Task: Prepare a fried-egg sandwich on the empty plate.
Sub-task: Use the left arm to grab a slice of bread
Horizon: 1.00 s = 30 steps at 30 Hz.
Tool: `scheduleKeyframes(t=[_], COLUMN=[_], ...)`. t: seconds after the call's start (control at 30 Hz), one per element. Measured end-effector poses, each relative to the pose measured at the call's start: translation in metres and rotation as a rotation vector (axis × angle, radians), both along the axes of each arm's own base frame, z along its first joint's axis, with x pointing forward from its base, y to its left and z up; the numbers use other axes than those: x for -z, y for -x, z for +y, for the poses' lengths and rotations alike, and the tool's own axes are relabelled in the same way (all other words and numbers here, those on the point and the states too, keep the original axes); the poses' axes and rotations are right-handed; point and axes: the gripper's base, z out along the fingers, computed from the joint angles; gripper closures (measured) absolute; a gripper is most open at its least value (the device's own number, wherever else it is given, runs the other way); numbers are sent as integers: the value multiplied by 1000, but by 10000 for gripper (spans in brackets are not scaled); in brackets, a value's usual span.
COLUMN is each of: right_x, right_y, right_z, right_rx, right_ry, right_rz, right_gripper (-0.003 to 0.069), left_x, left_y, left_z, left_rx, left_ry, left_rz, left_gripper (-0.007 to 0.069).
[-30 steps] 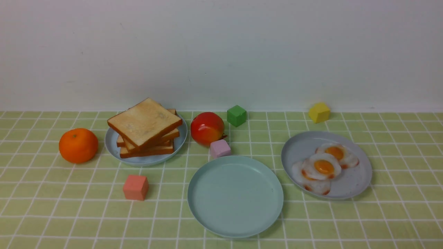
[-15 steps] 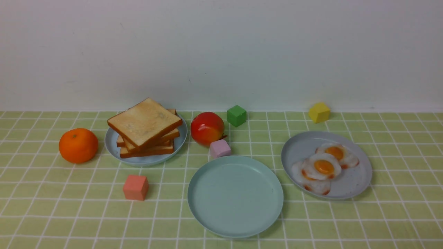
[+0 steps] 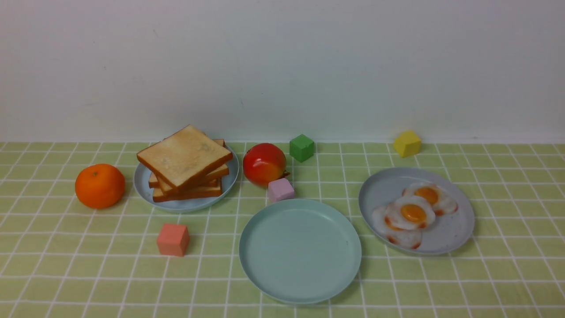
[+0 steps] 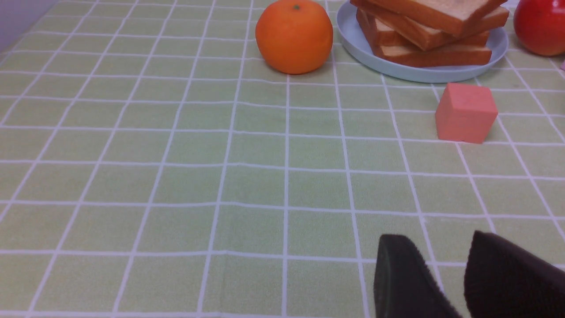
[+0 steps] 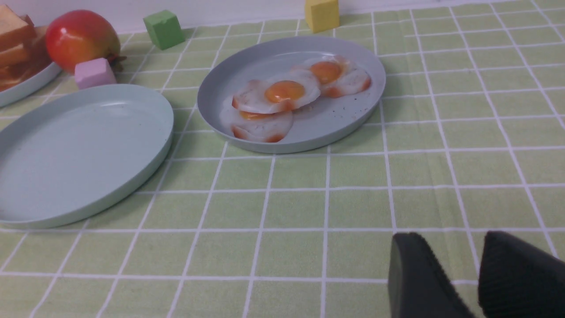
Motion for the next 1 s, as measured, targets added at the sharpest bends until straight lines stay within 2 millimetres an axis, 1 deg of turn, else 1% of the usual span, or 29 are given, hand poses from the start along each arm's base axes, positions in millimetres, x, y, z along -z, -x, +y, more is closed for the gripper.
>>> scheduleKeyframes(t=[0.23,0.27,0.3,0.33,0.37,0.53,0.63,0.87,0.9,1.0], right_x=[-2,-4,-9,-9,-13,-24,-26,-28,-29,-37], right_y=[-2,-2,-3,-3,-4,-5,-5,-5,-5,-4], right_z=[0,0,0,0,-1,-1,-1,-1,-2,-2], right_rx=[4,5,9,9,12,20,21,23,24,38], right_ry=[-6,-8,-15,-15,-20,-35,-37,-43,-53,-120], right_rz=[-49,-68,-124,-124,-175,-299,-315,-337,-352,-426], right_gripper=[418,418,418,418,418,418,418,418,418,418], left_x=[0,0,-1,-1,-3,-12,-15,-16,-16,-20], left_y=[0,0,0,0,-1,-3,-3,-4,-4,-4], left_z=[0,0,0,0,0,-2,-2,-2,-2,-3], left_rx=[0,0,1,2,4,15,20,21,21,16], left_ry=[1,1,1,2,3,10,9,9,13,105], left_rz=[-1,-3,-11,-13,-33,-133,-173,-181,-184,-223], left_gripper=[387,387,387,387,387,387,387,387,387,387])
